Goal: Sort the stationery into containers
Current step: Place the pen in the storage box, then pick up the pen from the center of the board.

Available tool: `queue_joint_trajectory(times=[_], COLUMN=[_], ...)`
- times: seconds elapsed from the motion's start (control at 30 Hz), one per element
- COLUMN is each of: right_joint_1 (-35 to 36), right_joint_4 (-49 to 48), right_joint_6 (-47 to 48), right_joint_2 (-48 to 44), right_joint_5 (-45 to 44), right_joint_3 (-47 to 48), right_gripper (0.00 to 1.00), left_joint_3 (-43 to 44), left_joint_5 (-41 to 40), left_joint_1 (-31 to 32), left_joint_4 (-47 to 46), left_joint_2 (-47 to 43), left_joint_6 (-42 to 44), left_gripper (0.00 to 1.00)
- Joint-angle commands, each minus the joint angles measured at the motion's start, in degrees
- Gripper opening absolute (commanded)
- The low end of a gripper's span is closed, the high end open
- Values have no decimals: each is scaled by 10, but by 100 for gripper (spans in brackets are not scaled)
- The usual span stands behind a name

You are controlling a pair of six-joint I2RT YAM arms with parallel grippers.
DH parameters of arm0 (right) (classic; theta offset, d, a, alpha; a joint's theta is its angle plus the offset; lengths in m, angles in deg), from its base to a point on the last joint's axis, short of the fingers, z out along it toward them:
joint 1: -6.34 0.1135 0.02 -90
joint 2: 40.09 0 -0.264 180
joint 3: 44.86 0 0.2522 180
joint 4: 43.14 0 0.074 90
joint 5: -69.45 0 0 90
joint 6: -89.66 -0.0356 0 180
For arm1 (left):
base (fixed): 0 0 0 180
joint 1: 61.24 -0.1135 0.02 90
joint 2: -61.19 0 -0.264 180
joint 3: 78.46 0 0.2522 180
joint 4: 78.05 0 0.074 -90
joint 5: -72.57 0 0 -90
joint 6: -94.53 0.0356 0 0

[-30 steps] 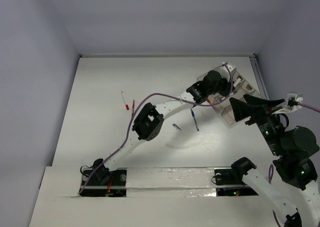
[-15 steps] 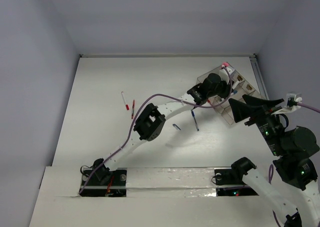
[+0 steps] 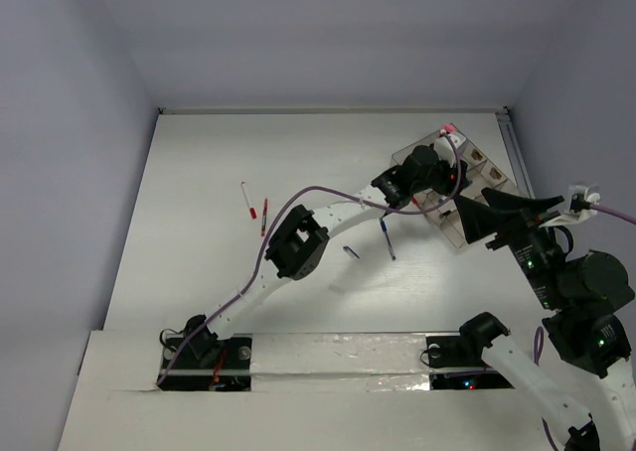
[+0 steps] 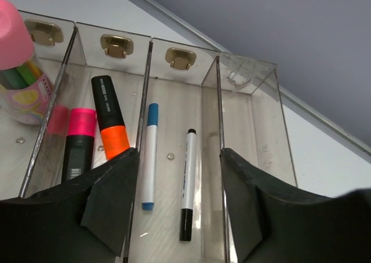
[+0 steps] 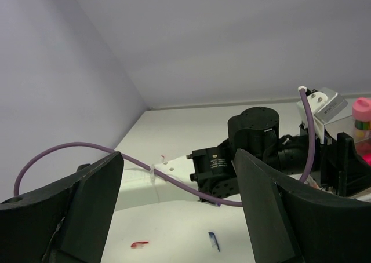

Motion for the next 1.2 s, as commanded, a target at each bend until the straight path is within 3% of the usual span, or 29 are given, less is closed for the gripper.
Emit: queue_joint_trajectory(times=[0.0,0.4,0.53,0.6,0.67,0.83,0.87,1.03,1.17], right_joint_1=[1,1,1,1,1,9,19,111,163], right_joint_4=[-11,15,3,-13,-53,-163,-169,-184,-174], right_joint_6=[16,30,27,26,12,-21,-21,11,32], right_joint_2=[12,35,86,115,170,340,341,537,682], right_joint_5=[-9,-29,-13,14,40,125,125,89,60], right_joint_3=[11,49,32,17,-10,-36,-29,52,154], right_gripper=[83,80,79,79,78,77,77,78,78], left_joint_3=[-25,-275,-423,-545,-673,-830,-837,-844,-848], left_joint_5=[-8,-46,-157,-221,-280,-350,-357,-401,-431], left_joint_1=[1,-33,-64,-64,-69,-69,-69,-69,-69], left_joint_4=[-30,-86,-71,-64,-56,44,68,253,321], left_joint_2=[-64,-430,-582,-692,-813,-1055,-1083,-1194,-1247], left_joint_6=[17,39,-4,-34,-76,-148,-149,-159,-153], left_gripper=[59,77,80,82,86,97,99,99,99])
